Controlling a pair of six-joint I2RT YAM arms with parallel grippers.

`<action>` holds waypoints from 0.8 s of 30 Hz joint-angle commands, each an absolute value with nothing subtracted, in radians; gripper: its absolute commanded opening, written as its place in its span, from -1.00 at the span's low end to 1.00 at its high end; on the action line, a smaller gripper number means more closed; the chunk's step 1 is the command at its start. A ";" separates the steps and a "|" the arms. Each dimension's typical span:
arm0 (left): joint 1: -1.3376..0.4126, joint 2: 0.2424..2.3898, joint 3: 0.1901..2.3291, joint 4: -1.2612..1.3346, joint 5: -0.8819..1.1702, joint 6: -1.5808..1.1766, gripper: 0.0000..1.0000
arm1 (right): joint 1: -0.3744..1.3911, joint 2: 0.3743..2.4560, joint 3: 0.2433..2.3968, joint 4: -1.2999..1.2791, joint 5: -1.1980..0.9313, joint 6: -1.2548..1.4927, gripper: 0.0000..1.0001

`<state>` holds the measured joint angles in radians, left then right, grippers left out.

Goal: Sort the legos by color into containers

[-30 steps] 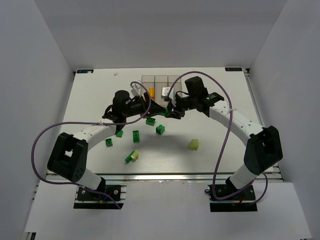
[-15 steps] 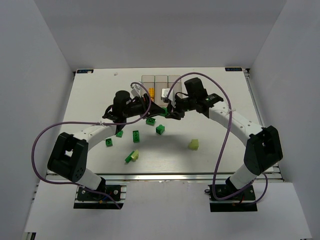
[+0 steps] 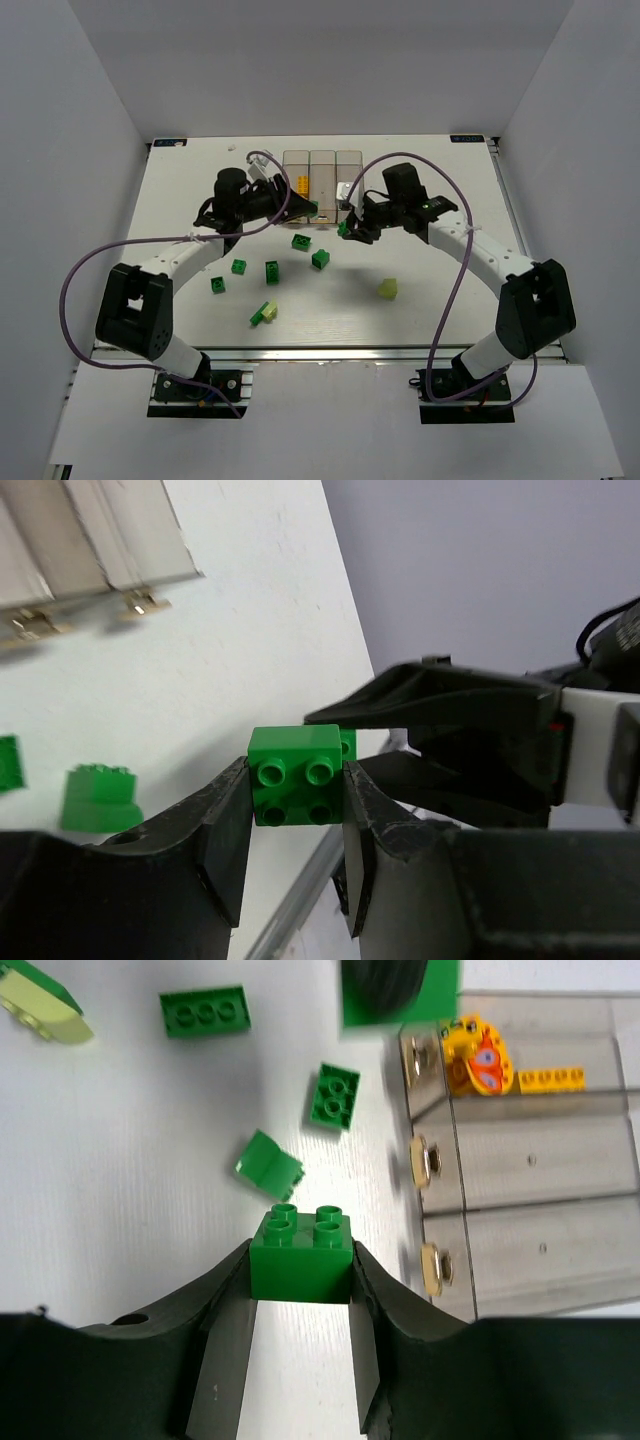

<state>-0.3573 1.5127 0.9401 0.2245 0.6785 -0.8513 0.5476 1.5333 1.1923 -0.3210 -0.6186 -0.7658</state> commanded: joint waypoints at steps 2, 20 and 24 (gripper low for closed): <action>-0.328 1.546 1.011 0.209 0.683 -0.808 -0.89 | 0.523 1.483 1.157 -0.336 -0.606 -0.765 -1.00; -0.351 1.982 1.597 -0.244 0.282 -0.568 -0.72 | 0.433 1.439 1.101 -0.256 -0.569 -0.637 -1.00; -0.374 2.065 1.690 -0.311 0.241 -0.543 -0.50 | 0.428 1.439 1.098 -0.245 -0.568 -0.627 -1.00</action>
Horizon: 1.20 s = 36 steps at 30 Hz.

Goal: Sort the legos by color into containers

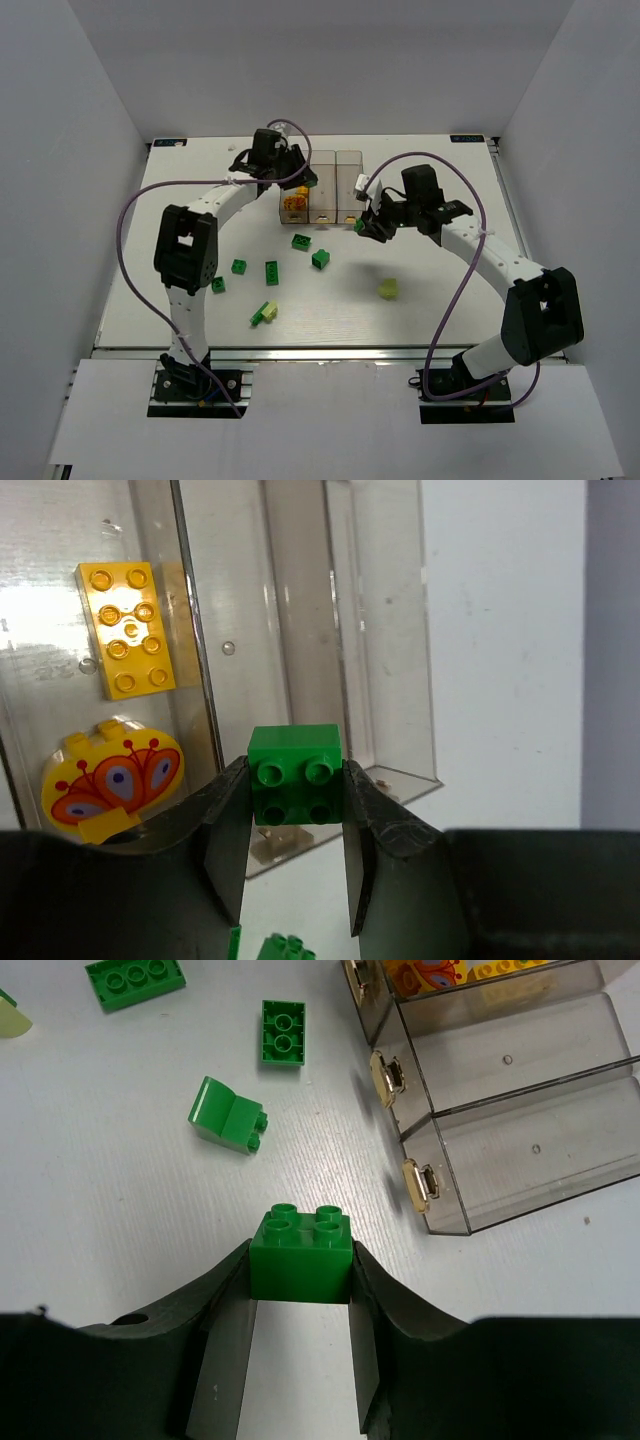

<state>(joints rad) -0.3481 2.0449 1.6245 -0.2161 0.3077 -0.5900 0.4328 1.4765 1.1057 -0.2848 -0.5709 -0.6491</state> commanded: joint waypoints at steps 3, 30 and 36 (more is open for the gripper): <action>-0.391 2.108 1.749 -0.333 0.226 -0.532 -0.37 | 0.422 1.437 1.097 -0.239 -0.568 -0.623 -1.00; -0.419 1.938 1.720 -0.295 0.150 -0.551 0.08 | 0.413 1.497 1.160 -0.229 -0.597 -0.523 -1.00; -0.416 1.706 1.473 -0.227 0.101 -0.578 -0.49 | 0.413 1.584 1.264 -0.201 -0.575 -0.408 -1.00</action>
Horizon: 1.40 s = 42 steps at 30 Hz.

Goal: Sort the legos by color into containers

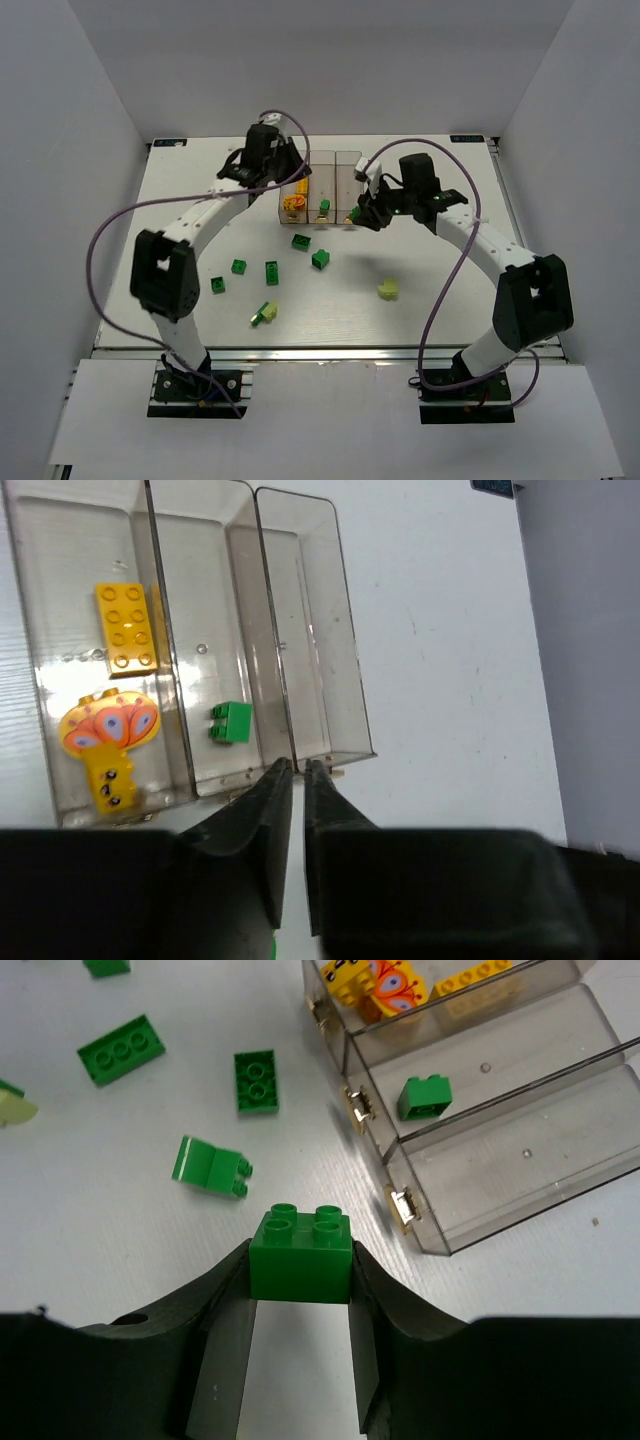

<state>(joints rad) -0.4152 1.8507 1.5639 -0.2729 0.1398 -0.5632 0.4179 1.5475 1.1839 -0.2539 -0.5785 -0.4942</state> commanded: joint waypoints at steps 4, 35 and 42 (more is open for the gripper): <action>-0.405 1.527 1.214 -0.163 0.049 -0.635 -0.58 | 0.413 1.661 1.363 -0.215 -0.586 -0.307 -1.00; -0.393 0.989 0.618 -0.245 -0.123 -0.831 0.38 | 0.488 2.163 1.799 -0.219 -0.419 -0.129 -0.33; -0.393 0.973 0.604 -0.261 -0.127 -0.839 0.39 | 0.491 2.169 1.801 -0.210 -0.410 -0.137 0.13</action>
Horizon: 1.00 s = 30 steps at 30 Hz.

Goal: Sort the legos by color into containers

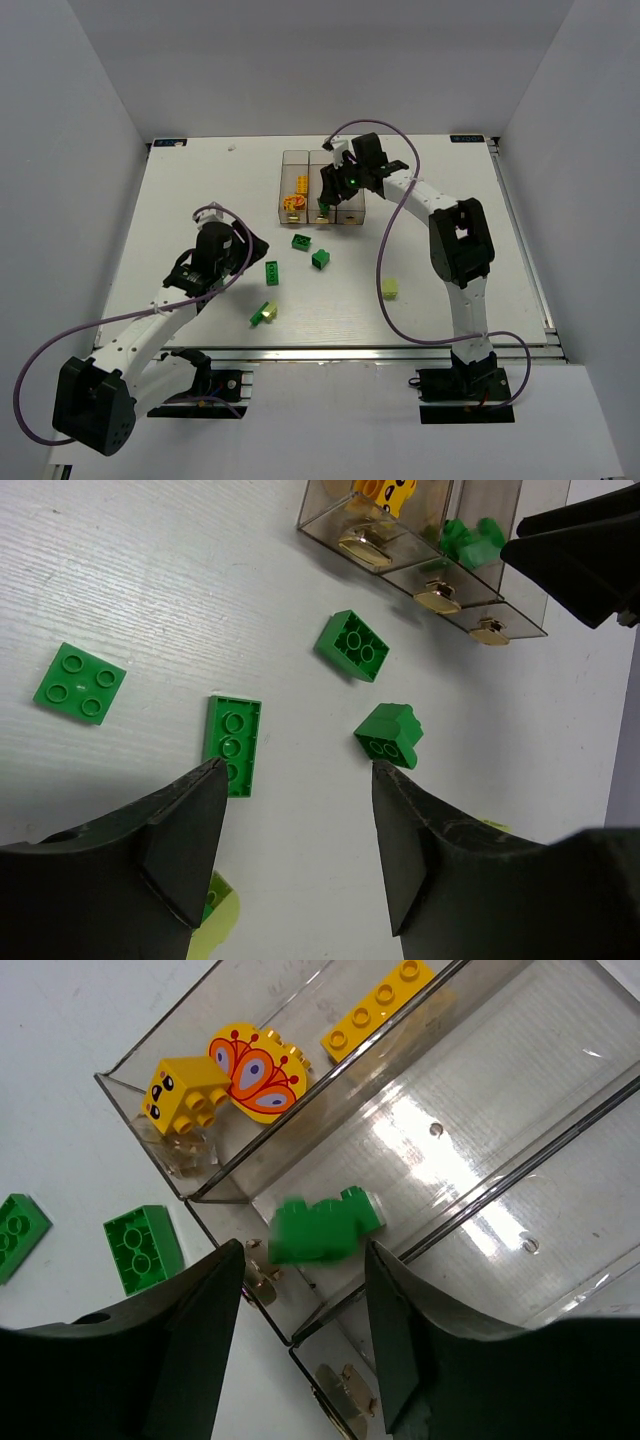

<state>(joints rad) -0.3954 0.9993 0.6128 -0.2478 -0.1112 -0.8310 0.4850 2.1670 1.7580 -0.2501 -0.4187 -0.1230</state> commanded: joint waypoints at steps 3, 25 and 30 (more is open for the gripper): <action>-0.393 0.973 0.601 -0.265 -0.126 -0.838 0.39 | 0.489 2.169 1.802 -0.209 -0.408 -0.140 0.17; -0.393 0.966 0.591 -0.344 -0.048 -0.792 -0.24 | 0.503 1.830 1.583 -0.511 -0.910 -0.788 0.52; -0.391 0.980 0.595 -0.387 -0.025 -0.779 0.14 | 0.572 1.758 1.456 -0.546 -0.784 -0.827 0.43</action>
